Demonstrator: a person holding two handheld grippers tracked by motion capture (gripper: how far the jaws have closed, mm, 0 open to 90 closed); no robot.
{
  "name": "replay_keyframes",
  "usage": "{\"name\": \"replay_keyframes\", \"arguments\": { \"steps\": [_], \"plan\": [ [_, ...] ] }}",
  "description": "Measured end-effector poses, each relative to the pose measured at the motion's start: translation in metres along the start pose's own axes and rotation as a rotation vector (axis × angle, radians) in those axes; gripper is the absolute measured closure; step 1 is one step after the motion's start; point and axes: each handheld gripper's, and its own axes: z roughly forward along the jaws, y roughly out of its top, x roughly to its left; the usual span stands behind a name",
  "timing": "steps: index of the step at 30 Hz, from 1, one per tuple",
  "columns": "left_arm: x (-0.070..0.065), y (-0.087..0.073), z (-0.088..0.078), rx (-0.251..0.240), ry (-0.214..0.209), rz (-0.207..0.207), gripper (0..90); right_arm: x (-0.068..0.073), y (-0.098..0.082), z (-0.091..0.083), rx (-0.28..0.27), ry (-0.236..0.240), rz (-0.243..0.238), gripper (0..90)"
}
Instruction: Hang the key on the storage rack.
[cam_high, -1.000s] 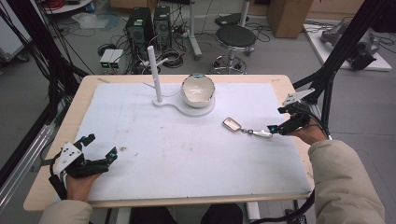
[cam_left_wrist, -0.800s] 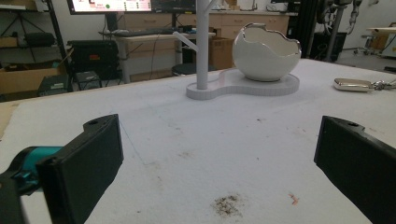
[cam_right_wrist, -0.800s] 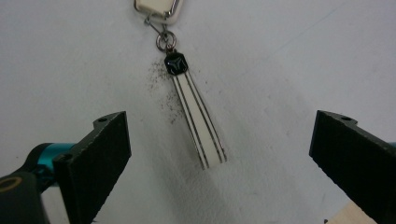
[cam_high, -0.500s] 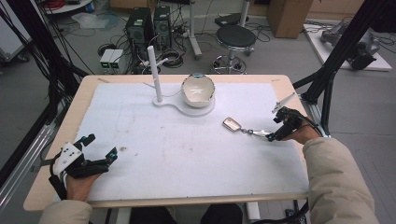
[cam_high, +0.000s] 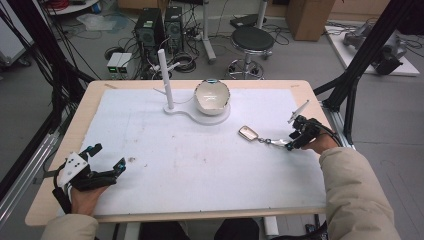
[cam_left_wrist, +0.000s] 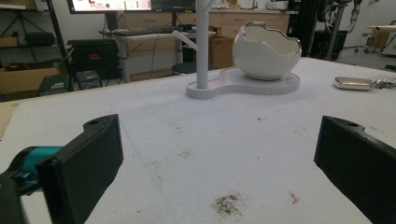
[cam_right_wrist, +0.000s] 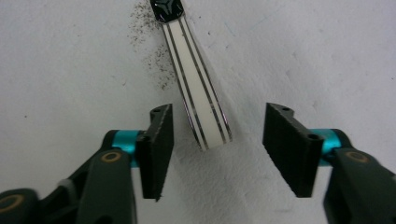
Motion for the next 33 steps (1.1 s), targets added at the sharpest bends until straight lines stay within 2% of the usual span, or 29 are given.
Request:
{"name": "replay_keyframes", "arguments": {
  "steps": [1,5,10,12,15,19,25,26,27,29,30,33],
  "plan": [
    [0.0,0.0,0.0,0.002,0.0,0.004,1.7,-0.001,0.001,0.001,0.002,0.004,0.005,51.3],
    [0.0,0.0,0.0,0.0,-0.001,0.002,1.7,0.0,0.002,0.003,0.009,0.023,0.003,55.7],
    [0.0,0.0,0.0,0.001,-0.001,0.002,1.7,0.0,0.005,0.006,0.03,0.039,-0.03,68.5],
    [0.0,0.0,0.0,0.002,0.0,0.001,1.7,0.002,0.006,0.005,0.046,0.025,-0.046,71.5],
    [0.001,0.0,0.0,0.004,0.001,0.004,1.7,0.007,0.009,0.005,0.052,0.015,-0.041,73.4],
    [0.001,0.0,0.0,0.004,0.0,0.002,1.7,0.008,0.009,0.006,0.043,0.024,-0.045,73.5],
    [0.0,0.0,0.0,0.007,0.0,0.005,1.7,0.013,0.01,0.005,0.041,0.036,-0.005,73.8],
    [0.0,0.0,0.0,0.007,0.0,0.005,1.7,0.015,0.011,0.004,0.029,0.045,0.03,73.8],
    [0.0,0.0,0.0,0.007,0.0,0.005,1.7,0.015,0.011,0.004,0.029,0.045,0.03,73.8],
    [0.0,0.0,0.001,0.004,0.001,0.001,1.7,0.016,0.011,0.002,0.008,0.054,0.052,73.9],
    [0.0,0.0,0.001,0.004,0.002,0.0,1.7,0.017,0.011,-0.002,-0.022,0.075,0.074,73.9],
    [0.0,0.0,0.0,0.002,0.011,0.001,1.7,0.02,0.01,-0.007,-0.051,0.079,0.077,73.9]
  ]
}}
